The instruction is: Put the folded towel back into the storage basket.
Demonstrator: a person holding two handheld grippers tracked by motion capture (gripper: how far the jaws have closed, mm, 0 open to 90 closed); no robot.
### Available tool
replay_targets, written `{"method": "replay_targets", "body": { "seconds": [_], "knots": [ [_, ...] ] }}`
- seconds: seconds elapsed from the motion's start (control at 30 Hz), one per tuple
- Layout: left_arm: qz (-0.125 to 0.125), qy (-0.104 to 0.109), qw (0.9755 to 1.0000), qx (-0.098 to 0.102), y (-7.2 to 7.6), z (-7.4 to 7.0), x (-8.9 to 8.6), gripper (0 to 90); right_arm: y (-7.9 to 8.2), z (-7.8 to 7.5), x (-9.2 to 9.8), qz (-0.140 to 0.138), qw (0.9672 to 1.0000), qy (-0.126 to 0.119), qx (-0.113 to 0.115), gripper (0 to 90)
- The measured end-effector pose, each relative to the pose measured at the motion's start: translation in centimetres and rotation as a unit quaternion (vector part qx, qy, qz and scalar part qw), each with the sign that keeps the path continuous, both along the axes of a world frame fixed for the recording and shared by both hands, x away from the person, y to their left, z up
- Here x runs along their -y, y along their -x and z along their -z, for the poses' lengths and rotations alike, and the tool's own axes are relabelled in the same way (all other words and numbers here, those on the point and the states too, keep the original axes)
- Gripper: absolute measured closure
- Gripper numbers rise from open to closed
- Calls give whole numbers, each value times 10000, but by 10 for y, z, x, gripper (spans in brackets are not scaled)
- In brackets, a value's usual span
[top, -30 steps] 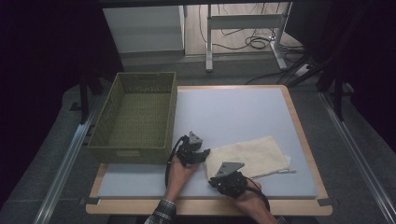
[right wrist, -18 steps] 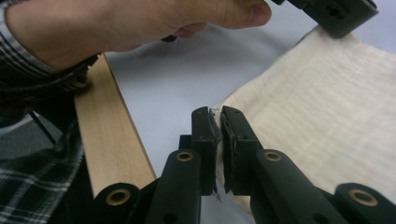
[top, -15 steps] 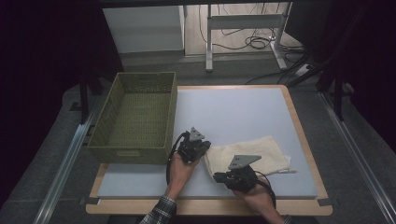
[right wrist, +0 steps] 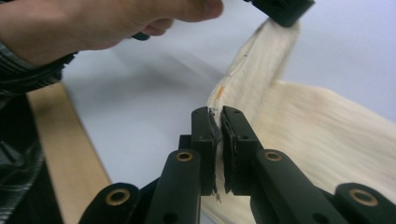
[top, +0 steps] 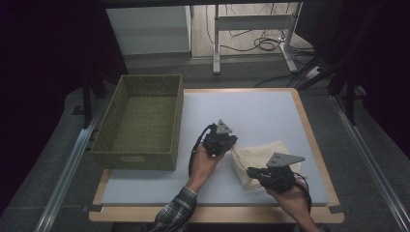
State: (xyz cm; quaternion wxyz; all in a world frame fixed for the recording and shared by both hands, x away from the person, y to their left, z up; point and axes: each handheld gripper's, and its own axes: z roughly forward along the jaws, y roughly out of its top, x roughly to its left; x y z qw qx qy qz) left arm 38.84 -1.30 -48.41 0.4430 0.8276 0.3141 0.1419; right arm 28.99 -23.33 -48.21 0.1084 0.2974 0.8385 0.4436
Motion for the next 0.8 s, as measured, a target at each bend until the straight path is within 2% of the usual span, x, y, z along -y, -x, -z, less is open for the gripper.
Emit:
{"method": "replay_targets", "body": {
  "seconds": [0.37, 0.63, 0.8],
  "knots": [
    [323, -71, 9994, 79, -21, 0, 56, 868, -7, 2, 52, 587, 9982, -91, -57, 841],
    [508, -135, 9985, 130, -31, 0, 89, 866, -8, 2, 80, 894, 9959, -141, -77, 839],
    [628, -272, 9976, 141, -37, -1, 108, 865, -9, 3, 94, 1062, 9942, -138, -111, 838]
  ]
}}
